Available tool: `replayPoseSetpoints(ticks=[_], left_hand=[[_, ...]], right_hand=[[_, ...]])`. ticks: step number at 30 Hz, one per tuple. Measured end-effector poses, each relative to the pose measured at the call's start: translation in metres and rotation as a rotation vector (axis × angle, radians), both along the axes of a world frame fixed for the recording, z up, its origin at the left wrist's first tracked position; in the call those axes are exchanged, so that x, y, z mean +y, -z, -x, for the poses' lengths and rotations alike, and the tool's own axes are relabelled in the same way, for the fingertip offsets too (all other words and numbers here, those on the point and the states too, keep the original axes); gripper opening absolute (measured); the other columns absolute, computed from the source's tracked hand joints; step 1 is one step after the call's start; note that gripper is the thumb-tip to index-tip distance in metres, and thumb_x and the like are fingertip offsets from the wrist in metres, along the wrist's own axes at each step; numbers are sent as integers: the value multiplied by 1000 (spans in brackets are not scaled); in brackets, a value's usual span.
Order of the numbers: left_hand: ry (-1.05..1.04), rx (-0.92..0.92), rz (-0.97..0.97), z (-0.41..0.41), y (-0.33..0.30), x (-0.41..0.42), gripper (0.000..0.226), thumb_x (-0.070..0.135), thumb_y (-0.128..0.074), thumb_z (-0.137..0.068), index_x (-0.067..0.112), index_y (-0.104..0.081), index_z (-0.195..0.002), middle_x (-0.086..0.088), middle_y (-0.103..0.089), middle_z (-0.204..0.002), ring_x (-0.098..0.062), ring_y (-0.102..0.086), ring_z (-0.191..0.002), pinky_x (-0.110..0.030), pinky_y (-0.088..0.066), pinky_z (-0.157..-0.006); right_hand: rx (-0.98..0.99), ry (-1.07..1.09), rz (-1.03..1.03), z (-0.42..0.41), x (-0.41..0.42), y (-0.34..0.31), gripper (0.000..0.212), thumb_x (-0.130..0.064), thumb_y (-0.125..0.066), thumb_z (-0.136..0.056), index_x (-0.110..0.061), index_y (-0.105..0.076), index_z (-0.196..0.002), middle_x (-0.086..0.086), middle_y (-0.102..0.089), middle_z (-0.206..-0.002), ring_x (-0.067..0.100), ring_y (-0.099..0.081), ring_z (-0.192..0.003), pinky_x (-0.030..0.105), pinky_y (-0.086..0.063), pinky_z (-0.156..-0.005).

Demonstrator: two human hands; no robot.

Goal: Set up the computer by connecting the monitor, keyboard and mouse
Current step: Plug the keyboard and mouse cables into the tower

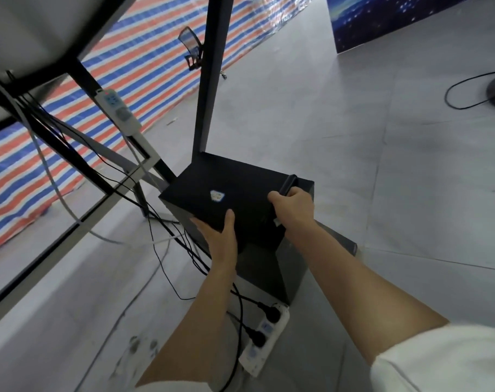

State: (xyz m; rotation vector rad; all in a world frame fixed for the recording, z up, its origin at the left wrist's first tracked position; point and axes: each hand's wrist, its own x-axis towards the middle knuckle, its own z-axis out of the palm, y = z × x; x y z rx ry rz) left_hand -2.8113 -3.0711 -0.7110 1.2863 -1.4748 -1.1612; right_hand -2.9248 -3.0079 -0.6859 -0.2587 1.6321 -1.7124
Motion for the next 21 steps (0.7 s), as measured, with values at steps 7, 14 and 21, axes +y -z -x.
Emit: replayPoseSetpoints(ticks=[7, 14, 21], left_hand=[[-92, 110, -99, -5, 14, -43, 94, 45, -60, -86, 42, 13, -145, -3, -22, -154, -30, -32, -136, -56, -34, -107], [-178, 89, -118, -13, 22, -72, 92, 54, -58, -76, 46, 3, -145, -7, -34, -149, -32, -41, -129, -57, -38, -103], [-193, 170, -126, -17, 22, -81, 94, 46, -61, -78, 43, 5, -146, -6, -39, -146, -29, -45, -126, -55, -39, -103]], right_hand=[[-15, -44, -85, -15, -27, -21, 14, -28, -60, -78, -15, -54, -79, 28, -20, -146, 51, -27, -131, 56, -36, -102], [45, -143, -167, -21, -55, -32, 28, -25, -55, -89, -13, -54, -114, 23, 15, -153, 52, 2, -138, 58, -17, -111], [75, -189, -192, -26, -75, -33, 35, -30, -53, -92, -18, -49, -125, 21, 20, -153, 50, 13, -138, 61, -5, -112]])
